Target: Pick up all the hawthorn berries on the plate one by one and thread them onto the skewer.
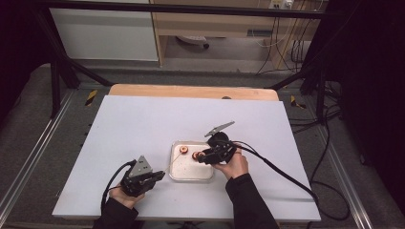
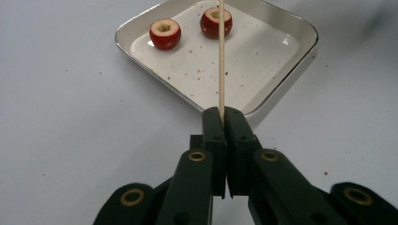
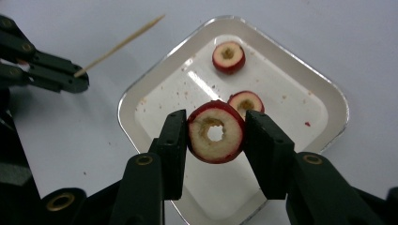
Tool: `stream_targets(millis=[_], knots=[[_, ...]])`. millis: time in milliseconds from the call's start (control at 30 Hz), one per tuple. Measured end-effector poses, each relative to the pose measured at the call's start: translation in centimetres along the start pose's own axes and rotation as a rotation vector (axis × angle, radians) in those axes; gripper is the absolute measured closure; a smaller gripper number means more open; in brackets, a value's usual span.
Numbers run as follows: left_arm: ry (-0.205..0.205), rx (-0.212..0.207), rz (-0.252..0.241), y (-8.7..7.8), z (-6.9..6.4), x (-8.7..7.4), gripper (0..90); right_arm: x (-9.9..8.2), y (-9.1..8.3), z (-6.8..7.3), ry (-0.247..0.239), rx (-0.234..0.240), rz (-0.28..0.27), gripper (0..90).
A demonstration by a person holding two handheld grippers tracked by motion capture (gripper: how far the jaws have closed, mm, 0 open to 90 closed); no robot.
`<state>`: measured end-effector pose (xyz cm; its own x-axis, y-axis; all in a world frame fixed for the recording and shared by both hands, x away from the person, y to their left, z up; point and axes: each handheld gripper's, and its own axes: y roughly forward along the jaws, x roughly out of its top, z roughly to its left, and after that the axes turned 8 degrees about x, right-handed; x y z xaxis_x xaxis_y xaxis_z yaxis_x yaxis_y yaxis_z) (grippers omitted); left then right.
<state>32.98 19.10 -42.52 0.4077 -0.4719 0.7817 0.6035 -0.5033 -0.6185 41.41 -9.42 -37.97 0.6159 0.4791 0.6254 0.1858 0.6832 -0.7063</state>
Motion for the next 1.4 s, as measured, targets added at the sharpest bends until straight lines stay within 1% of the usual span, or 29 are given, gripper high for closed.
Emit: stream_targets(millis=[133,233,300,333,367,400,433,567,633,667,700,733,867,900,933,1067,1100,1133,1200,1300,1400], knots=[[-0.026,0.006,-0.021,-0.2,0.1,0.0,88.2,-0.3,-0.9,-0.3,0.055,0.023,-0.105,60.8],[-0.04,0.018,-0.027,-0.3,0.1,0.0,88.2,-0.7,-1.2,-0.6,0.09,0.039,-0.192,60.8],[-0.057,0.022,-0.035,-0.3,0.1,-0.1,88.2,-1.0,-1.3,-0.7,0.11,0.049,-0.247,60.8],[-0.067,0.022,-0.041,-0.4,0.1,-0.1,88.3,-1.3,-1.3,-0.8,0.127,0.061,-0.299,60.8],[-0.074,0.021,-0.044,-0.4,0.1,-0.1,88.3,-1.3,-1.3,-0.8,0.127,0.061,-0.299,60.8],[-0.086,0.022,-0.049,-0.4,0.1,-0.1,88.3,-1.6,-1.2,-1.0,0.15,0.077,-0.354,60.9],[-0.097,0.022,-0.053,-0.4,0.1,-0.2,88.3,-1.6,-1.2,-1.0,0.15,0.077,-0.354,60.9],[-0.134,0.017,-0.058,-0.4,0.0,-0.2,88.3,-2.1,-0.9,-1.2,0.206,0.12,-0.463,60.9],[-0.146,0.016,-0.059,-0.4,-0.1,-0.3,88.3,-2.2,-0.7,-1.2,0.221,0.132,-0.507,60.9],[-0.15,0.014,-0.06,-0.4,-0.2,-0.3,88.3,-2.3,-0.5,-1.2,0.24,0.148,-0.546,60.9],[-0.154,0.014,-0.063,-0.4,-0.3,-0.3,88.3,-2.3,-0.5,-1.2,0.24,0.148,-0.546,60.9],[-0.158,0.015,-0.062,-0.4,-0.3,-0.3,88.3,-2.3,-0.5,-1.1,0.245,0.151,-0.558,60.9],[-0.175,0.009,-0.074,-0.4,-0.7,-0.3,88.3,-2.3,-0.4,-0.9,0.257,0.161,-0.622,60.9],[-0.177,0.006,-0.076,-0.3,-0.8,-0.3,88.3,-2.2,-0.4,-0.7,0.264,0.161,-0.655,60.9],[-0.179,0.007,-0.079,-0.3,-1.0,-0.3,88.3,-2.2,-0.4,-0.7,0.264,0.161,-0.655,60.9],[-0.196,-0.006,-0.094,-0.2,-1.6,-0.3,88.3,-2.2,-0.3,-0.6,0.269,0.16,-0.719,60.9],[-0.201,-0.008,-0.098,-0.2,-1.7,-0.3,88.2,-2.2,-0.3,-0.4,0.278,0.163,-0.746,61.0],[-0.205,-0.013,-0.099,-0.2,-1.9,-0.2,88.2,-2.2,-0.3,-0.4,0.278,0.163,-0.746,61.0],[-0.222,-0.02,-0.106,0.0,-2.1,-0.2,88.2,-2.2,-0.2,-0.4,0.278,0.165,-0.77,61.0],[-0.234,-0.033,-0.108,0.2,-2.4,-0.1,88.2,-2.3,0.0,-0.3,0.286,0.17,-0.799,61.0],[-0.254,-0.047,-0.112,0.5,-2.6,0.1,88.2,-2.3,0.2,-0.2,0.289,0.176,-0.814,61.0]])
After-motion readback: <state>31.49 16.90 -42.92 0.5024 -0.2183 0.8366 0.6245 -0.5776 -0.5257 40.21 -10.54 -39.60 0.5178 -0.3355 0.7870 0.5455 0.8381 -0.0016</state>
